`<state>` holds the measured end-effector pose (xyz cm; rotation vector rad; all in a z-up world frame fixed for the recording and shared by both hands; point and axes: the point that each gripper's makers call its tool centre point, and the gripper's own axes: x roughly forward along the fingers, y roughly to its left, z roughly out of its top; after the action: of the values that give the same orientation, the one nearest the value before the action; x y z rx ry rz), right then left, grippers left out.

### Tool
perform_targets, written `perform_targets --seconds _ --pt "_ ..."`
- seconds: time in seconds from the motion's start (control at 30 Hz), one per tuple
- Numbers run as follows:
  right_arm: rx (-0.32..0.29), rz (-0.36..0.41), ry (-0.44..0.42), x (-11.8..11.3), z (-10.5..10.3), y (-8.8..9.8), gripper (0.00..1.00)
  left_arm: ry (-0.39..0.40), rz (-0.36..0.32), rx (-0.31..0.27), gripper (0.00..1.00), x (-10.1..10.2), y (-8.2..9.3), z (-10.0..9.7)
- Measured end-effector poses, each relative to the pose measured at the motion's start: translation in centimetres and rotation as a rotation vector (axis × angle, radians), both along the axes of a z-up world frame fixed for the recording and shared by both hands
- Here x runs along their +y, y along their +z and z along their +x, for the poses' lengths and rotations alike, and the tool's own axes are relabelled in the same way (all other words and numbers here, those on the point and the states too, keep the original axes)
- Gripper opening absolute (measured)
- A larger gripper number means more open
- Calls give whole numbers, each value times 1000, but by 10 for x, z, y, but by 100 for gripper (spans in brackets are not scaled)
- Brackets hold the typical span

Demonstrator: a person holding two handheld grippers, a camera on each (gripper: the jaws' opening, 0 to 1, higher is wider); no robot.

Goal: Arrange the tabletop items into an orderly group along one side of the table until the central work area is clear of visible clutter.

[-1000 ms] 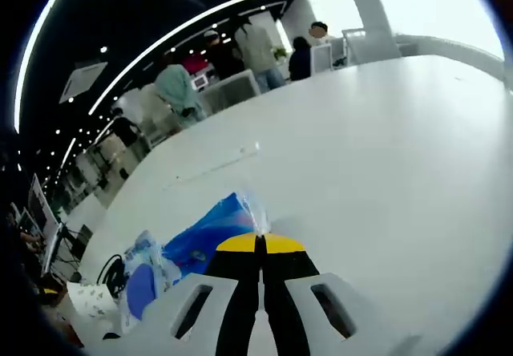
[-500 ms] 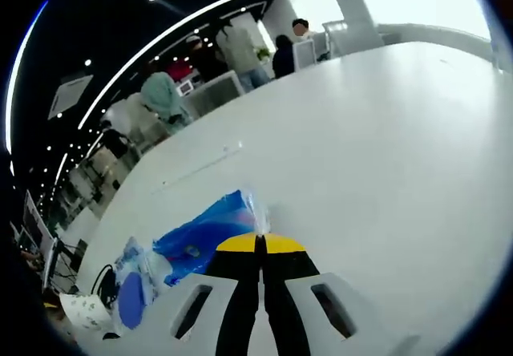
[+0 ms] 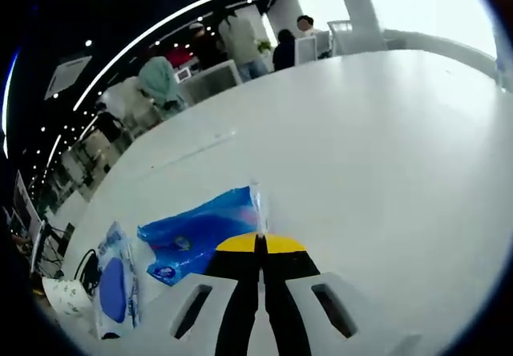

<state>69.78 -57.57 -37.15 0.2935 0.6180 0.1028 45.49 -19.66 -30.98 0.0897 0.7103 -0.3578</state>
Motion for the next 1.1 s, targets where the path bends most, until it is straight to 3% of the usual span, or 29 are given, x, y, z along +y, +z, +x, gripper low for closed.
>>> perform_targets --seconds 0.8,0.93,1.03,1.1 --pt "48 -101 57 0 -8 -12 4 -20 7 11 82 -2 -2 -1" --pt "51 -157 91 1 -10 -11 5 -19 11 10 82 -1 -2 -1" --pt "31 -184 89 -1 -10 -6 12 -21 14 8 82 -1 -2 -2" --pt "12 -220 79 -5 -10 0 29 -19 16 5 83 0 -1 -2"
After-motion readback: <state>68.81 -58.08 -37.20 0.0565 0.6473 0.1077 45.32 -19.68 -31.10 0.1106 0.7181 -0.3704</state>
